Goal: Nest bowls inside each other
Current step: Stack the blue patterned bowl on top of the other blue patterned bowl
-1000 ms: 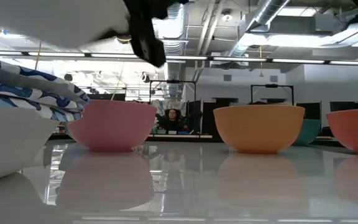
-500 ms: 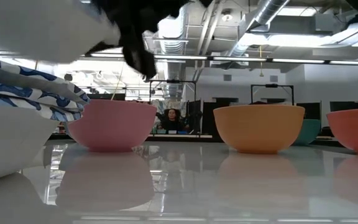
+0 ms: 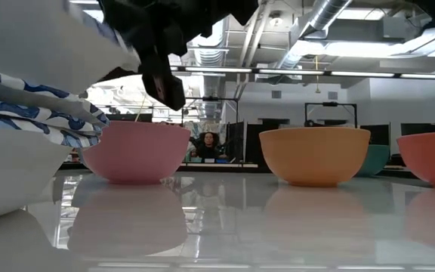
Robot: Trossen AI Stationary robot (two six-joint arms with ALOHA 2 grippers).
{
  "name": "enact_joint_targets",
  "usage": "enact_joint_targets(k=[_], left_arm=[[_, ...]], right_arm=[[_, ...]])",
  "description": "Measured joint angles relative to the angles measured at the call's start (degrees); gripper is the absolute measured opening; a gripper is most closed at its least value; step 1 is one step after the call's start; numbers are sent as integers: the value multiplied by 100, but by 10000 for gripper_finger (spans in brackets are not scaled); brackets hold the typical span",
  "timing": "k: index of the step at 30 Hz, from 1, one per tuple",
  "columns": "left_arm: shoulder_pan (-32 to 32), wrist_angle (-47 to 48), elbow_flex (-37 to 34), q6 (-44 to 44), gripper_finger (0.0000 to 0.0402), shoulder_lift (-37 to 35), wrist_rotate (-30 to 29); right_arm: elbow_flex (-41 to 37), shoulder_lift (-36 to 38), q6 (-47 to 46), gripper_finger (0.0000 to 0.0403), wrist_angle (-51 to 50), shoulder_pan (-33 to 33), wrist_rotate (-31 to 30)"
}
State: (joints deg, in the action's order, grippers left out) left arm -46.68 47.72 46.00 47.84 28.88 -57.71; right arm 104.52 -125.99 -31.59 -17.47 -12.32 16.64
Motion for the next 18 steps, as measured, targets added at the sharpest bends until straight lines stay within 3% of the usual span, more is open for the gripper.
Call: enact_joint_targets(k=[7,18], left_arm=[[0,3,0,2,274,-2,-2],[0,3,0,2,274,0,-7]], right_arm=[[1,0,18,33,-6,-4,-2],[1,2,216,25,189,-7,-157]])
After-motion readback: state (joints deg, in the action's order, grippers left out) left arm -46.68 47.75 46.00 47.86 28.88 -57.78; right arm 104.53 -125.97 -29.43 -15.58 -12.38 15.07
